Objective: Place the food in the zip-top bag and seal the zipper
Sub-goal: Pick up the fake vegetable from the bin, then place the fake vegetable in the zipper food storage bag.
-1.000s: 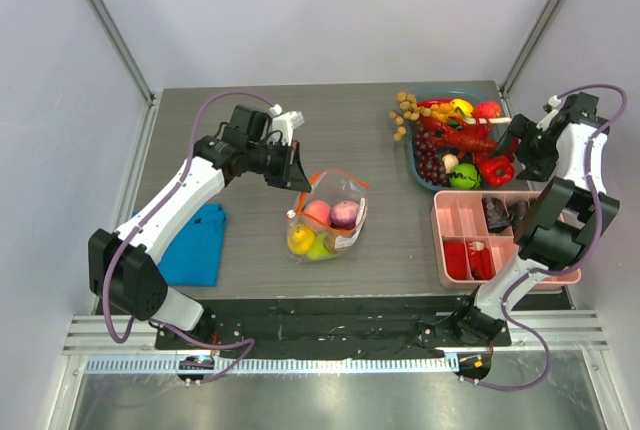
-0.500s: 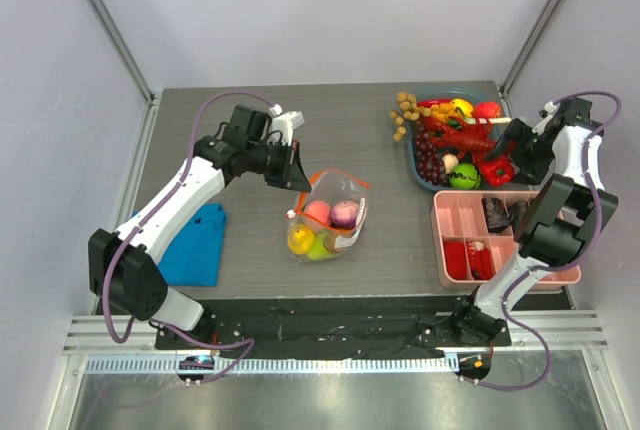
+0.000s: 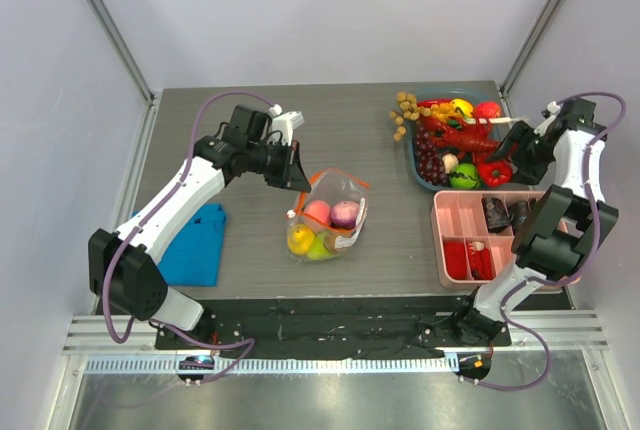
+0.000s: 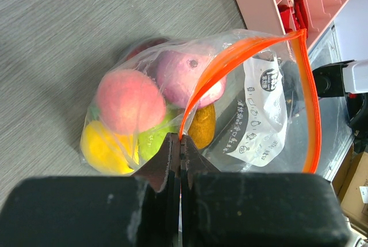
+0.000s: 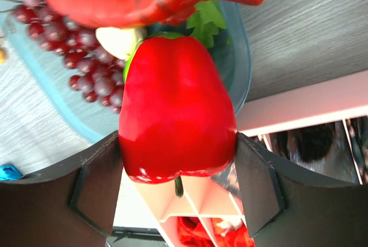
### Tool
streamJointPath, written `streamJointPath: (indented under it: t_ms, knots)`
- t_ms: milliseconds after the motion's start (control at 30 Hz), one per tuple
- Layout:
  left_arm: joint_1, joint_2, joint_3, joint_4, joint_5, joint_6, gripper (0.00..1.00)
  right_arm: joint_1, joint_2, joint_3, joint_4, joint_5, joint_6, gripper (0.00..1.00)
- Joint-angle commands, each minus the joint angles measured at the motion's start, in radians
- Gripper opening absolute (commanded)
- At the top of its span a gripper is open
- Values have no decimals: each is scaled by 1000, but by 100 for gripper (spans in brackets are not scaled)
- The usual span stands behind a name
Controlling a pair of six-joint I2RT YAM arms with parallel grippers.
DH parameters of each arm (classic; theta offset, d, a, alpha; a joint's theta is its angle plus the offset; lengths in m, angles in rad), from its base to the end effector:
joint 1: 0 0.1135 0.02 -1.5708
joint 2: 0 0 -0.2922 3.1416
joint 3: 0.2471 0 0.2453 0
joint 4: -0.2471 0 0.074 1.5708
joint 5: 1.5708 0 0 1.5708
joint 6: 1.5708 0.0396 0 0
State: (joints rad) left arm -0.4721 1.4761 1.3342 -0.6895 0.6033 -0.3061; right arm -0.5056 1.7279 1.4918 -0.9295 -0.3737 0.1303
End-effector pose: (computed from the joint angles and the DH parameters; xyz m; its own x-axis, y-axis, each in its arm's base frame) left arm 0.2642 -0.1601 0.3514 -0.8429 0.1518 -0.5162 0.4834 0.6348 -0.6028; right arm 0.3173 -0.1591 0.3029 -0.7550 0.5562 -0.3473 0.4267 0.8189 0.3839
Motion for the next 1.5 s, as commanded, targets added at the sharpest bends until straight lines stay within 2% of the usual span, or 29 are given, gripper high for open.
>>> streamJointPath:
  t_ms: [0,133,300,433,533,567,633,667,833,967,1033,1200,1433,1467]
  knots:
    - [-3,-30,11,13,3,13,0,1,-123,16,-17,-8,2,58]
    - [-3,-31,8,13,1,13,0,1,-159,51,-57,-45,-15,54]
    - [-3,-34,8,13,6,10,0,25,-251,94,-72,-261,-29,49]
    - [-3,-30,11,13,12,5,0,171,-304,186,-54,-353,-35,46]
    - [-3,-25,19,12,15,4,0,336,-343,235,-2,-392,-66,46]
    - [-3,-22,22,10,15,5,0,443,-347,248,3,-386,-149,46]
    - [-3,-17,29,4,19,5,0,557,-356,278,-14,-355,-268,46]
    - [-3,-17,33,2,19,4,0,660,-357,286,-41,-328,-394,46]
    - [-3,-11,43,-4,18,-1,0,938,-308,349,-150,-139,-676,46]
    - [-3,-8,49,-8,13,-4,0,1125,-307,288,-167,-2,-898,46]
    - [-3,-7,54,-13,10,-4,0,1168,-310,260,-176,74,-966,46]
    - [-3,-7,60,-19,9,1,0,1265,-314,211,-209,148,-1110,47]
    - [-3,7,66,-12,18,-13,0,1377,-258,193,-166,190,-1143,47]
    - [-3,10,66,-10,18,-19,0,1391,-233,208,-170,185,-1140,52]
